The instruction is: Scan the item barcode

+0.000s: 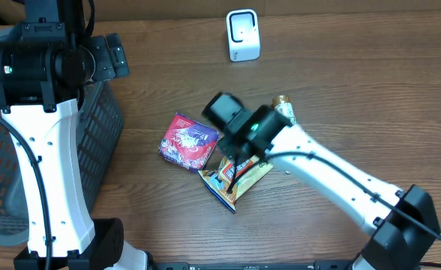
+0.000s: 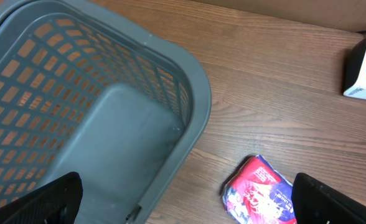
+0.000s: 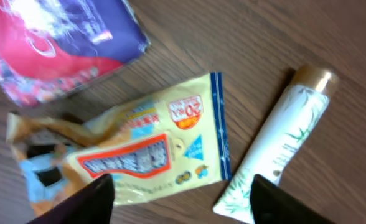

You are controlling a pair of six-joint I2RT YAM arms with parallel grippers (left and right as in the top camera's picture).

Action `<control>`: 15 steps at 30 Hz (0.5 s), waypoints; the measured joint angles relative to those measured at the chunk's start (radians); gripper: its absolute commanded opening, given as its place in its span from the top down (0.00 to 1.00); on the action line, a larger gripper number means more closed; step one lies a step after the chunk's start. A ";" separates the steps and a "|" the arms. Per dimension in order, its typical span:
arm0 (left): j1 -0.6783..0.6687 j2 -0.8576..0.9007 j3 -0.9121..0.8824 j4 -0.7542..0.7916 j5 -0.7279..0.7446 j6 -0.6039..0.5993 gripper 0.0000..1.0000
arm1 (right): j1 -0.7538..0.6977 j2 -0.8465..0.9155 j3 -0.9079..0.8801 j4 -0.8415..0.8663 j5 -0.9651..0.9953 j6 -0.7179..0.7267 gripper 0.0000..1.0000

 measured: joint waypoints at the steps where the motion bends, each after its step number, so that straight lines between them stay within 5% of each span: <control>1: 0.000 0.000 0.000 0.000 0.000 0.000 0.01 | -0.024 0.000 -0.001 -0.009 -0.008 0.002 0.23; 15: 0.000 0.000 0.000 0.000 0.000 -0.004 0.01 | -0.166 0.116 -0.229 0.224 0.154 0.001 0.36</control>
